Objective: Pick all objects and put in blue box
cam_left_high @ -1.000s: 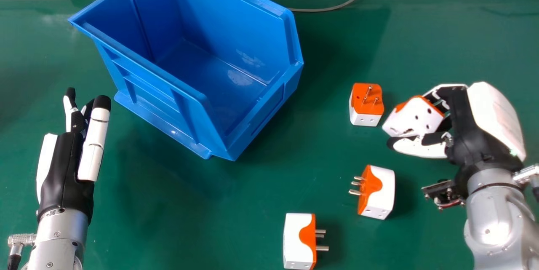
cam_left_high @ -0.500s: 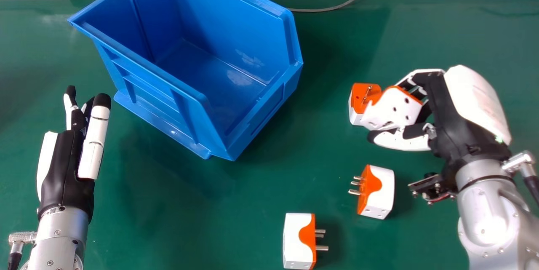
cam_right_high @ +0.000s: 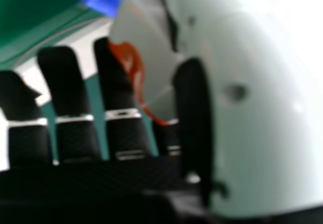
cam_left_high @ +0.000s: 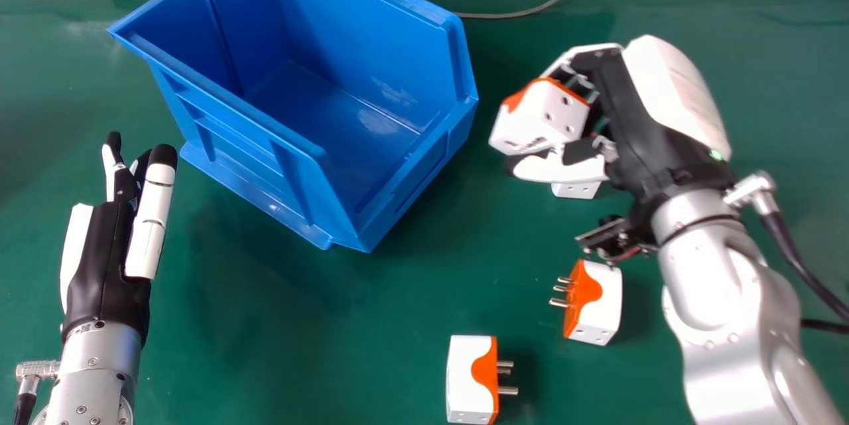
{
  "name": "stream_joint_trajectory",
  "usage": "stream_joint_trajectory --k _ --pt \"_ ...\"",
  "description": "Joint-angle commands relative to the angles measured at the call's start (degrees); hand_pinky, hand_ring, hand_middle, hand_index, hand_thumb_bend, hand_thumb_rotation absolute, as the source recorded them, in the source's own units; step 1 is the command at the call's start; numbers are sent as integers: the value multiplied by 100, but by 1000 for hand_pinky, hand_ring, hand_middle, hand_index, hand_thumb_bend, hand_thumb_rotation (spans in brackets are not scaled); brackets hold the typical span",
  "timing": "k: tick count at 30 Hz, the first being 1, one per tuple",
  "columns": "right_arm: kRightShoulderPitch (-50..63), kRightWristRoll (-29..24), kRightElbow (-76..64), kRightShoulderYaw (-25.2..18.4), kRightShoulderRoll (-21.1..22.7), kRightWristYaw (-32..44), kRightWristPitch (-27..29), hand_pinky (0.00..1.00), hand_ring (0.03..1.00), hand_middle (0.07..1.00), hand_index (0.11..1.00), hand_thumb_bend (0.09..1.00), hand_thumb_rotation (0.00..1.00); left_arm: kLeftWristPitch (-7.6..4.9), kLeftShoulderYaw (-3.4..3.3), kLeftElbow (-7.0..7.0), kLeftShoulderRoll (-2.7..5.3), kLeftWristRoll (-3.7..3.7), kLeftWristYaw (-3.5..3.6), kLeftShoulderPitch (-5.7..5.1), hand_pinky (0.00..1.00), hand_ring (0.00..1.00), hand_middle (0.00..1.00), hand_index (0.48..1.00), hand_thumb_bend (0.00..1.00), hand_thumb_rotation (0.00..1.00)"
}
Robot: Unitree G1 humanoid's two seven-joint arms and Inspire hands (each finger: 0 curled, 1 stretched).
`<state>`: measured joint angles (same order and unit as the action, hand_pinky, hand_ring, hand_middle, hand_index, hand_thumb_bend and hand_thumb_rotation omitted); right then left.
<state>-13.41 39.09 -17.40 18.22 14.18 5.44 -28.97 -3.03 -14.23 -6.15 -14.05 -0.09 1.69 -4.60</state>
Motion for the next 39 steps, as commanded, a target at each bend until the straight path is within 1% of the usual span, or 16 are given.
stream_joint_trajectory --k 1,2,4,6,11,15,17,20,23,26,29,33,37,39 --pt "-368 15 95 4 -81 -16 174 165 244 332 480 484 110 -71 20 50 -2 18 -36 65 978 1000 972 989 565 1000" --pt "-458 0 181 29 -128 -7 209 165 244 332 480 484 110 -77 22 42 -2 20 -38 71 978 1000 972 989 565 1000" --pt "-623 -6 349 79 -193 9 270 125 195 287 478 484 113 -85 27 33 0 21 -42 74 980 1000 972 989 562 1000" --pt "-796 23 539 153 -237 16 336 110 178 271 477 484 114 -89 22 22 2 3 -37 77 981 1000 972 989 561 1000" --pt "-1147 48 1024 315 -363 -1 510 88 152 249 478 483 116 -64 16 33 23 -38 -30 79 983 1000 972 989 560 1000" --pt "-1382 42 1432 399 -476 -24 591 79 140 238 480 483 117 -21 20 68 48 -49 -44 74 984 1000 973 989 559 1000" --pt "-1517 75 1623 435 -495 -24 619 64 121 222 484 483 118 -26 18 67 59 -55 -49 75 986 1000 975 989 559 1000" --pt "-1748 107 1857 486 -551 -37 619 58 115 216 485 483 117 -16 21 89 70 -51 -53 63 986 1000 975 989 559 1000" --pt "-2013 124 2129 549 -630 -73 621 50 106 209 487 483 117 18 50 197 99 -33 -78 23 988 1000 976 989 560 1000" --pt "-2327 97 2486 599 -750 -82 624 44 99 200 489 483 118 23 48 182 103 -40 -83 30 989 1000 977 989 563 998" --pt "-2631 -17 2857 599 -895 -41 626 36 90 190 491 484 119 -10 41 161 109 -37 -73 20 994 1000 977 987 566 993" --pt "-3036 -85 3407 609 -1089 -21 637 33 87 185 492 486 116 32 57 233 141 1 -106 -7 998 1000 978 984 567 990" --pt "-3298 -116 3829 610 -1189 -71 724 29 85 175 492 489 113 29 53 229 152 0 -100 -20 999 1000 978 980 567 989" --pt "-3440 -147 4054 593 -1258 -123 753 26 83 169 489 491 112 67 60 253 168 6 -114 -15 1000 1000 977 978 568 988"
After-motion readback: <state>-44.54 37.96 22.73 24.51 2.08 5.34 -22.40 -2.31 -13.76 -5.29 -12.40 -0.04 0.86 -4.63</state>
